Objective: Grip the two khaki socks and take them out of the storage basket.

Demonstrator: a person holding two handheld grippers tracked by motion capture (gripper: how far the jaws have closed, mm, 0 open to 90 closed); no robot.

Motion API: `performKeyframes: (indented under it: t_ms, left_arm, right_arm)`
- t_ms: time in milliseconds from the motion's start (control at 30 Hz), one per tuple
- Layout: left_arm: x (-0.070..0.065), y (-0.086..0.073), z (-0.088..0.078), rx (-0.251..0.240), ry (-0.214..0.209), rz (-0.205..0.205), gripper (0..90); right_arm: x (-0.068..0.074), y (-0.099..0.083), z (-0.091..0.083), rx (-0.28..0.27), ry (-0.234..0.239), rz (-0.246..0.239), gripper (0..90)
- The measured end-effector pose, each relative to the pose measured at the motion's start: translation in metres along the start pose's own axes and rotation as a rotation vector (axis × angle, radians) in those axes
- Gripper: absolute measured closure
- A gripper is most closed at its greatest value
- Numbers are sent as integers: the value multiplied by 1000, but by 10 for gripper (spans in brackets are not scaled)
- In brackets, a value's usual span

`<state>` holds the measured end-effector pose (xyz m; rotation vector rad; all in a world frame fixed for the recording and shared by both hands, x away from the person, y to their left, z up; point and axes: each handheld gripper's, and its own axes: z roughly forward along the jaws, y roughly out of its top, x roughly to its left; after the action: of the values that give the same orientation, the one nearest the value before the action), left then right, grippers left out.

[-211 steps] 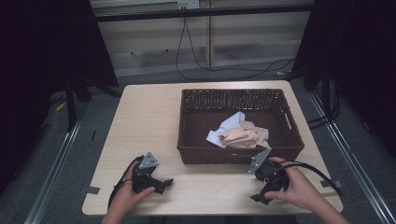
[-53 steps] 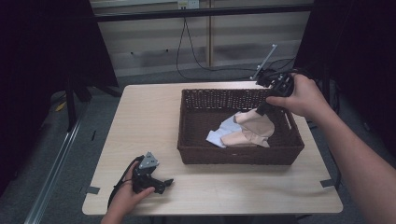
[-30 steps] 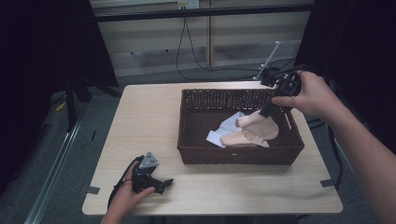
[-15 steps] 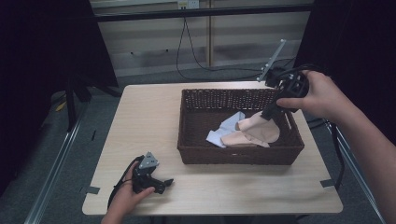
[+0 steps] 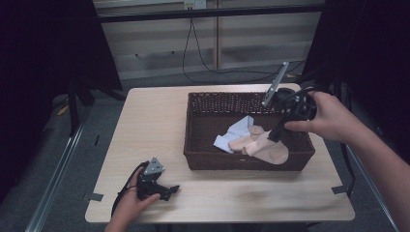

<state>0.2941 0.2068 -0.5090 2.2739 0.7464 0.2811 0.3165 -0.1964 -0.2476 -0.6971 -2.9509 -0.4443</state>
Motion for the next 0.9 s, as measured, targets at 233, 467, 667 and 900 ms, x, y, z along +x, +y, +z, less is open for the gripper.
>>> performKeyframes:
  t_ms: [233,467,667,900]
  left_arm:
    - [0,0,0,-6,1,-1,0]
    - [0,0,1,-7,-1,-5,0]
    - [0,0,0,-5,0,-5,0]
    - [0,0,0,0,-1,3,0]
  right_arm:
    - [7,0,19,13,12,-26,876]
    - [11,-2,38,19,26,-45,872]
    - [13,-4,57,43,11,-44,867]
    - [13,-7,79,49,19,-55,863]
